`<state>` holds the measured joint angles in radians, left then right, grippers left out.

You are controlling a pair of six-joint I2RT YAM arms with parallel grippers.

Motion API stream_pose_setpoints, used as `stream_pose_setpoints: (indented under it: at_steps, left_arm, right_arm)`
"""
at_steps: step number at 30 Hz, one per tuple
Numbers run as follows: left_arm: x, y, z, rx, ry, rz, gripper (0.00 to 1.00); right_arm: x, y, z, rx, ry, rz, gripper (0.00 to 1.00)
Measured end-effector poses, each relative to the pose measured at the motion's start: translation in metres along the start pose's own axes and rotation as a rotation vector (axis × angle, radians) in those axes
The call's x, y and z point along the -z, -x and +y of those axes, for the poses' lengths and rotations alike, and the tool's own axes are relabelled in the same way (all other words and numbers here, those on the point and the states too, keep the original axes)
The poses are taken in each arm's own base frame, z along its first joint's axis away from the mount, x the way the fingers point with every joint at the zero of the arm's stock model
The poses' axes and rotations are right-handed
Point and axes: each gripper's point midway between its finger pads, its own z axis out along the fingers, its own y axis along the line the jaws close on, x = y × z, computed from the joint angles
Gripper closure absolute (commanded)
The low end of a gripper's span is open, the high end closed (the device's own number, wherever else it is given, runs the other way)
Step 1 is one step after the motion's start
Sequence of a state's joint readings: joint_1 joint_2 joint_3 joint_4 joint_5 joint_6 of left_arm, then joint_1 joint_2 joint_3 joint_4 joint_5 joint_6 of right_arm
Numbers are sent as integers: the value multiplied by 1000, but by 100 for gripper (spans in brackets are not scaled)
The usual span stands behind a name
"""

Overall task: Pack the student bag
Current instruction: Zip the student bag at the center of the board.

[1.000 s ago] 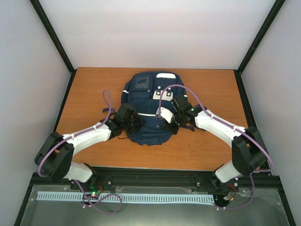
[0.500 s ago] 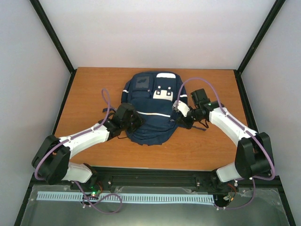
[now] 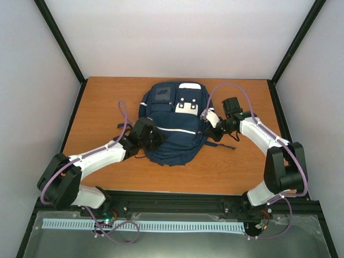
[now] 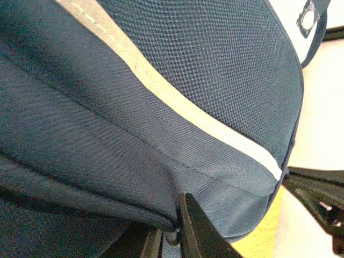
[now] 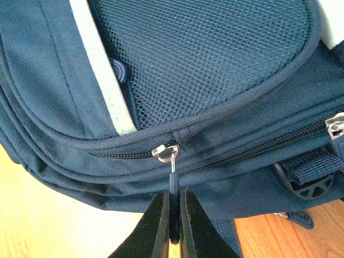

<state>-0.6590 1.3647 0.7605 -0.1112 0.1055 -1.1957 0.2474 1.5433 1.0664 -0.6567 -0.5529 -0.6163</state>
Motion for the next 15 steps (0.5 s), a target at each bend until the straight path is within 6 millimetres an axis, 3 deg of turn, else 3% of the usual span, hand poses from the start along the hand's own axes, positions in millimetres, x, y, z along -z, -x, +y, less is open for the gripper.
stream_pose_setpoints:
  at_steps: [7,15]
  left_arm:
    - [-3,-2,-5,-90,21,37,56]
    - [8,4,-27,-283,86,83,43]
  right_arm:
    - [2,-1,-18,-30,-48,-6,95]
    - [35,7,-77,-105,-204,-78,61]
